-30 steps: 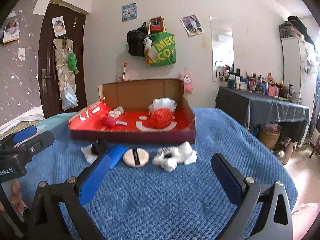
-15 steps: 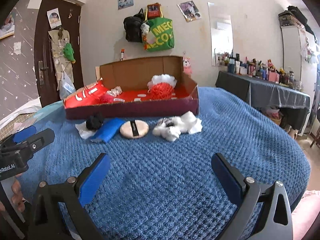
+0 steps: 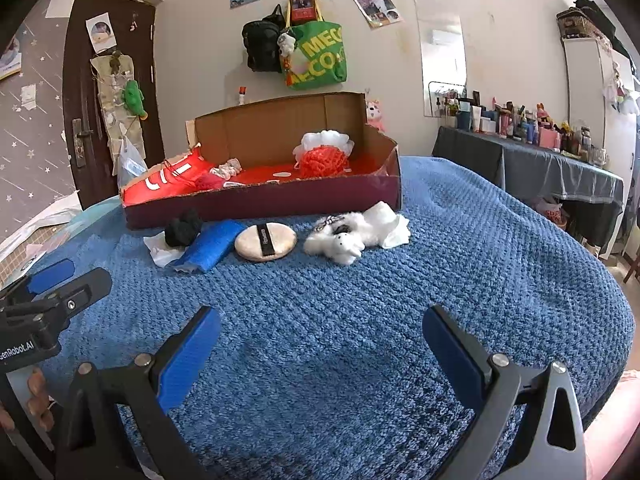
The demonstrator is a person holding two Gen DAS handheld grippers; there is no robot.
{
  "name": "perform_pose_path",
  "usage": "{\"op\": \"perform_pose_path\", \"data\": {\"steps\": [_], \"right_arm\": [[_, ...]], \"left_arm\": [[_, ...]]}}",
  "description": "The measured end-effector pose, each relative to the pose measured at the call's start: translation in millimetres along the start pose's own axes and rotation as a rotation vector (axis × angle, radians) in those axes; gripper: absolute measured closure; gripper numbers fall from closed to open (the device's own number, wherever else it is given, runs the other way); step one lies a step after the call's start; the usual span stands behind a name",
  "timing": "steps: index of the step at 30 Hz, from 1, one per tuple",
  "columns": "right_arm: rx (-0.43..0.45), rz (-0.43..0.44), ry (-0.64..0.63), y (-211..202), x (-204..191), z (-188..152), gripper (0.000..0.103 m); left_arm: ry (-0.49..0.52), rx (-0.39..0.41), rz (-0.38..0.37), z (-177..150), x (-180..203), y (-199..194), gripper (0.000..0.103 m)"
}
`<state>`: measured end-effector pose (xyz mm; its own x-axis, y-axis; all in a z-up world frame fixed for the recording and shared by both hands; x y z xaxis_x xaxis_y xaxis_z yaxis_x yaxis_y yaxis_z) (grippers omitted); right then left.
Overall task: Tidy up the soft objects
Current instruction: 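Withdraw both tools from the box back toward the remaining items, then grasp the white plush bunny with the right gripper while the left grasps the black scrunchie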
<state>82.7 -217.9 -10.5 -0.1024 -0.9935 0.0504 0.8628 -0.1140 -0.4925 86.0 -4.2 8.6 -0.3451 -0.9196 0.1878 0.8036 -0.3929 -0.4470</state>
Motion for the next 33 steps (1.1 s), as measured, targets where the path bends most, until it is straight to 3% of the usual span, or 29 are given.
{"op": "perform_pose_path", "data": {"steps": [13,25,33], "right_arm": [[-0.022,0.001,-0.001,8,-1,1,0.0],[-0.032,0.023,-0.023,21,-2,37,0.0],[-0.086,0.044,-0.062,42,-5,57,0.0]], "left_arm": [[-0.01,-0.027,-0.001,2,-3,10,0.0],[0.004,-0.077,-0.022,32,-3,27,0.0],[0.035,-0.146,-0.062,51,-1,51,0.0]]}}
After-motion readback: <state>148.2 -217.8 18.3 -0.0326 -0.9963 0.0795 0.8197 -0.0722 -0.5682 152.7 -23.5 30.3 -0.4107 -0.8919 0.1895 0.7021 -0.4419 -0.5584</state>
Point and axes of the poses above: each gripper's, at about its wrist camera, not at the fingertips, and y roughly the way its jaws point, x to its right, z to its top, the point moved 9 cm from there along y, roughly the way its jaws point, and after that the axes turned 14 degrees about -z, right-handed, at the moved point
